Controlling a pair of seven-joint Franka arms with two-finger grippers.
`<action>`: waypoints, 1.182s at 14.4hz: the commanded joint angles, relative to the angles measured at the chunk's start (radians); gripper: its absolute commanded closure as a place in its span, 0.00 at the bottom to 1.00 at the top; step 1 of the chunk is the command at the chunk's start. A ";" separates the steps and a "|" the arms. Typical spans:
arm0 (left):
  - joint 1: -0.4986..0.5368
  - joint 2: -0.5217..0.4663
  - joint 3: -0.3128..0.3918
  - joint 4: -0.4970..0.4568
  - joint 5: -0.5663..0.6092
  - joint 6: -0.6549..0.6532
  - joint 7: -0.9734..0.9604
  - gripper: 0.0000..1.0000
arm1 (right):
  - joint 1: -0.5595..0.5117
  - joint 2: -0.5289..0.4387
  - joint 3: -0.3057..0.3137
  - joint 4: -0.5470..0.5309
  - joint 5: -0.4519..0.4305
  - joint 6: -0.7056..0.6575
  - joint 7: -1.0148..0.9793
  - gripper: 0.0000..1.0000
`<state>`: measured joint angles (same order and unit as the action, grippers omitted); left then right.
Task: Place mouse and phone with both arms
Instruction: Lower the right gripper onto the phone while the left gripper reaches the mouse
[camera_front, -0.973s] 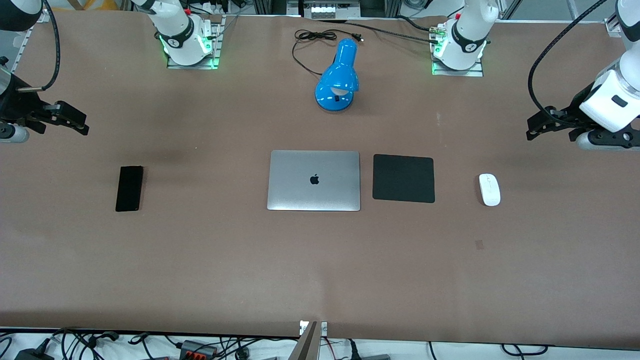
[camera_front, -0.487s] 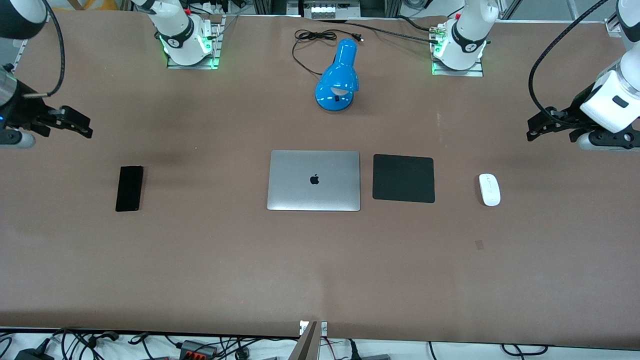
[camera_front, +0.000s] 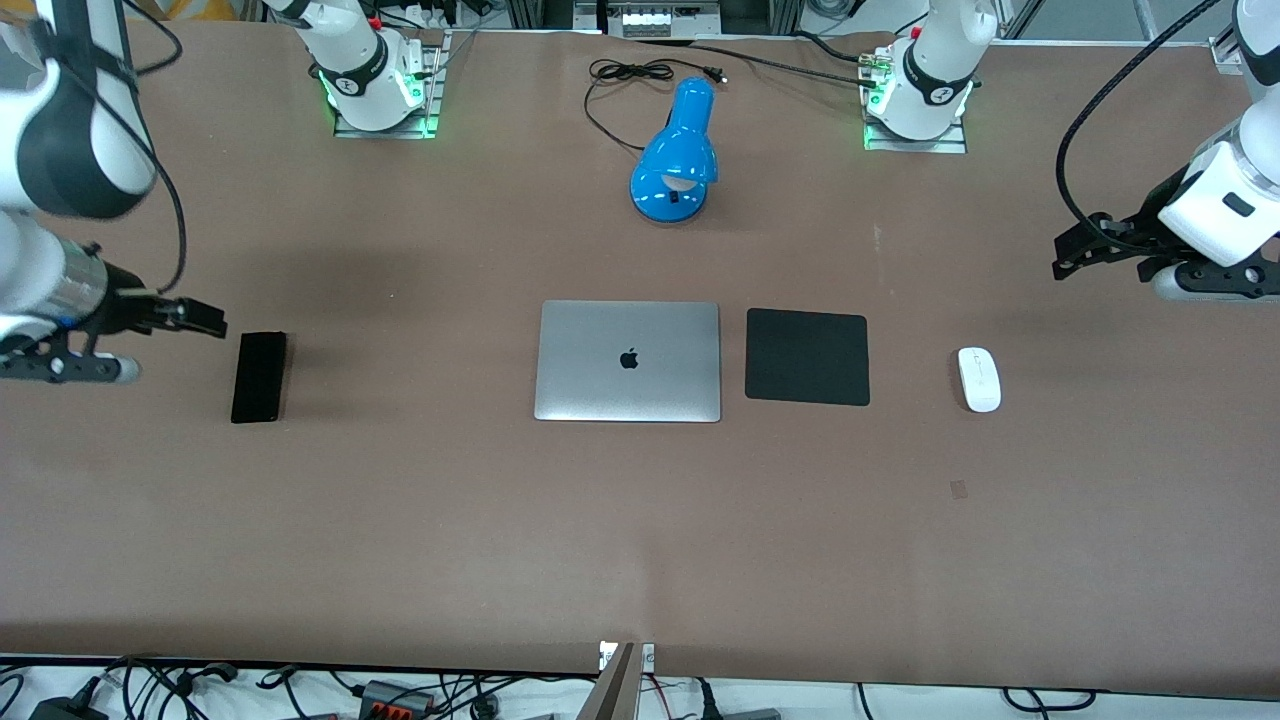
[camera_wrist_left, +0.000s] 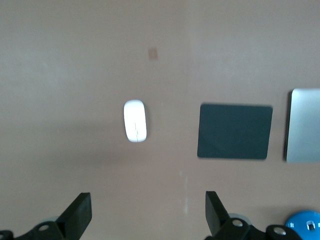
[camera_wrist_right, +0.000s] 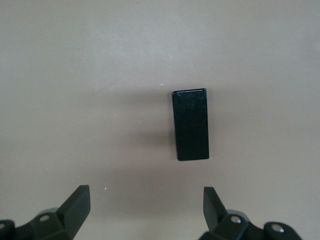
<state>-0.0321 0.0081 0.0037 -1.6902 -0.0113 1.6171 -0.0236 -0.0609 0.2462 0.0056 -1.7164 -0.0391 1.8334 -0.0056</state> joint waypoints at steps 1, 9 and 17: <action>0.007 0.073 -0.001 0.032 0.017 -0.088 -0.009 0.00 | -0.026 0.068 0.008 0.008 -0.010 0.042 -0.002 0.00; 0.066 0.230 0.002 -0.201 0.022 0.291 0.005 0.00 | -0.072 0.249 0.007 -0.003 -0.027 0.153 -0.010 0.00; 0.084 0.389 0.004 -0.480 0.022 1.000 0.005 0.00 | -0.117 0.323 0.007 -0.092 -0.028 0.320 -0.030 0.00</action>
<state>0.0497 0.3938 0.0098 -2.1671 -0.0057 2.5943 -0.0263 -0.1664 0.5847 -0.0009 -1.7661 -0.0530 2.1120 -0.0175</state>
